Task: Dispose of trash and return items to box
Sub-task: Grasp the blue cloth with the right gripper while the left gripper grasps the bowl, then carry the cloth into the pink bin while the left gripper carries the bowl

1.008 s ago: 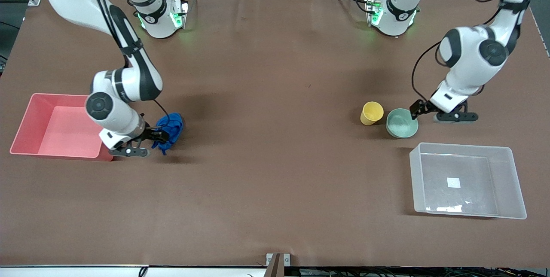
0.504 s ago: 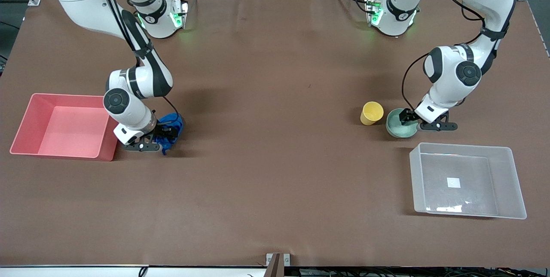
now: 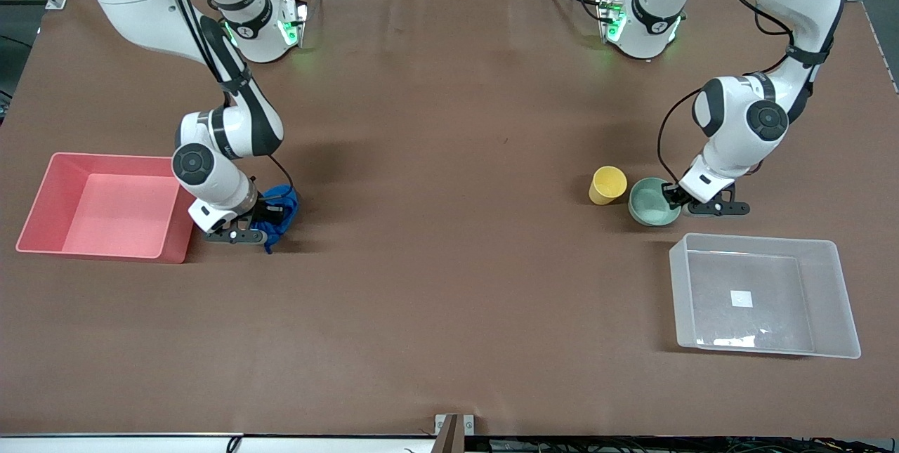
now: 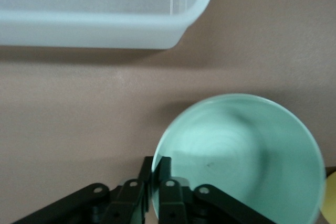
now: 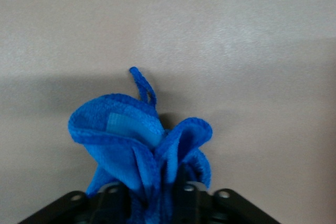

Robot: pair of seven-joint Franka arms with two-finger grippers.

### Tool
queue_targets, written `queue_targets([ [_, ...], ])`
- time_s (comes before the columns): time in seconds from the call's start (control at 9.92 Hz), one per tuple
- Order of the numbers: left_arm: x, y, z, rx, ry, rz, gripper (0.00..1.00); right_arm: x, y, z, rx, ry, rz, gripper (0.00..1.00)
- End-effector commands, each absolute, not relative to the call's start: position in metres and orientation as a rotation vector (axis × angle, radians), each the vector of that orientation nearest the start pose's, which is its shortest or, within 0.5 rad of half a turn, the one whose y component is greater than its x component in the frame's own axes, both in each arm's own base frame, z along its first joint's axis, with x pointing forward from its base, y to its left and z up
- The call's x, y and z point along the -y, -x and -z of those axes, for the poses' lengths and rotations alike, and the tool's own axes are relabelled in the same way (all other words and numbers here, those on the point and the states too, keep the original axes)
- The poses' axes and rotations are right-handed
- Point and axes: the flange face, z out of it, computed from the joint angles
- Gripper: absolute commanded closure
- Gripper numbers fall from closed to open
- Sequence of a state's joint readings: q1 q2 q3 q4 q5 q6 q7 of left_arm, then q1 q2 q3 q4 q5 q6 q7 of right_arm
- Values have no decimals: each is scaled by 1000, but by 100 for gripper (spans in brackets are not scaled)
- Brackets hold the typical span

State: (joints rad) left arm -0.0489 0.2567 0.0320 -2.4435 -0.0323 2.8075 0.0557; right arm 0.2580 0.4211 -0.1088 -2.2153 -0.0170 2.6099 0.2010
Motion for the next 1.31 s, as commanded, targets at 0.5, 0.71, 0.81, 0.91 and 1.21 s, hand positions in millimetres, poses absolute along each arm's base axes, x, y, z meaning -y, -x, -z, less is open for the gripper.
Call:
queue_targets([
  [0.5,-11,-566,-356,-115,3141,163,100,23,-596,-414,-236,3172,-225,99],
  [0.71,-37,-613,-380,-77,3127,158,100,139,-589,-419,-62,3167,-110,98],
  [0.81,-52,-635,-380,-111,3139,170,100,174,-582,-410,-37,3166,-96,97],
  [0.91,-81,-655,-376,-93,3176,177,100,199,-574,-385,-16,3164,-95,97],
  [1.21,-148,-688,-325,-160,3209,156,100,215,-539,-298,24,3149,-147,96],
])
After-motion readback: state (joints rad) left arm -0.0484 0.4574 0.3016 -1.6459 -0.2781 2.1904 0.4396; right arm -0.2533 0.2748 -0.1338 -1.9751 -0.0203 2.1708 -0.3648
